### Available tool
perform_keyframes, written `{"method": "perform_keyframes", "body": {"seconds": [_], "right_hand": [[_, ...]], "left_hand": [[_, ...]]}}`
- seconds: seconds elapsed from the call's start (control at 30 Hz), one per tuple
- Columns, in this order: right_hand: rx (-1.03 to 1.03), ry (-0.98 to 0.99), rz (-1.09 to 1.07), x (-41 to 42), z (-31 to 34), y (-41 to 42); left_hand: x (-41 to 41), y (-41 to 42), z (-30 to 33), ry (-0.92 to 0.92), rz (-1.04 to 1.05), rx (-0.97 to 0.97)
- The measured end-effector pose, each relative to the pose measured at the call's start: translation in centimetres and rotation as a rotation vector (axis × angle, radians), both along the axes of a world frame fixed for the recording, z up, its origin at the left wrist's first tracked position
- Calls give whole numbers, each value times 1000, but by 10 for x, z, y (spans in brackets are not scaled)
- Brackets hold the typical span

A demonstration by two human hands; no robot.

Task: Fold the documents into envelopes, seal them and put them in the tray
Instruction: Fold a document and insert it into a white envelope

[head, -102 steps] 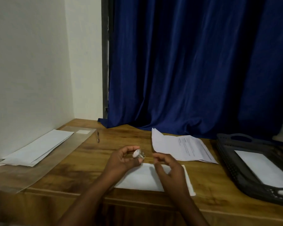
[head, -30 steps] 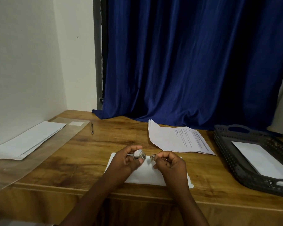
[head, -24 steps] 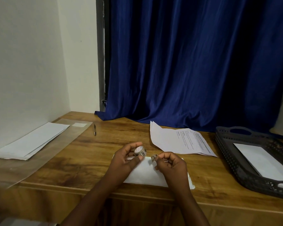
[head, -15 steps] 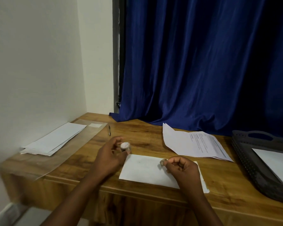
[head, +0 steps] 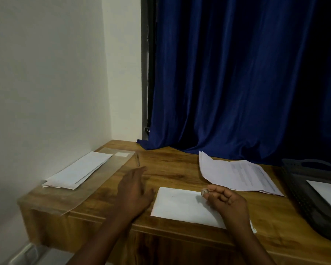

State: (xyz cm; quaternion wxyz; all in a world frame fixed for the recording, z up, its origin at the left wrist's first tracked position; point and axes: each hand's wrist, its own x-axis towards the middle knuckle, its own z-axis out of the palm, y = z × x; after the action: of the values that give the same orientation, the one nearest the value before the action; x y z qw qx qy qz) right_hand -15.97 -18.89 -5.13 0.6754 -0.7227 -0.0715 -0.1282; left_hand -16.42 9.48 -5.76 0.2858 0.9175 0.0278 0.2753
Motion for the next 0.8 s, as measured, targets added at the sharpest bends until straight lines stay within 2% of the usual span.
{"method": "perform_keyframes", "body": {"seconds": [0.13,0.23,0.37,0.5,0.8], "right_hand": [[126,15,-8,-7,11,-21],[108,-2,-72,-9,23,-52],[-66,15,-128,-7,42,-92],[-324,39,-60,8,49,-111],[-827,105,155,58,45,-87]], "left_hand": [[-7,-69,-3,-93,-194,148],[-8,-118,-5,7,-338,206],[0,-160,-3,163,-414,255],[5,-174,-9,267,-434,322],[0,-171,-12,267,-443,395]]}}
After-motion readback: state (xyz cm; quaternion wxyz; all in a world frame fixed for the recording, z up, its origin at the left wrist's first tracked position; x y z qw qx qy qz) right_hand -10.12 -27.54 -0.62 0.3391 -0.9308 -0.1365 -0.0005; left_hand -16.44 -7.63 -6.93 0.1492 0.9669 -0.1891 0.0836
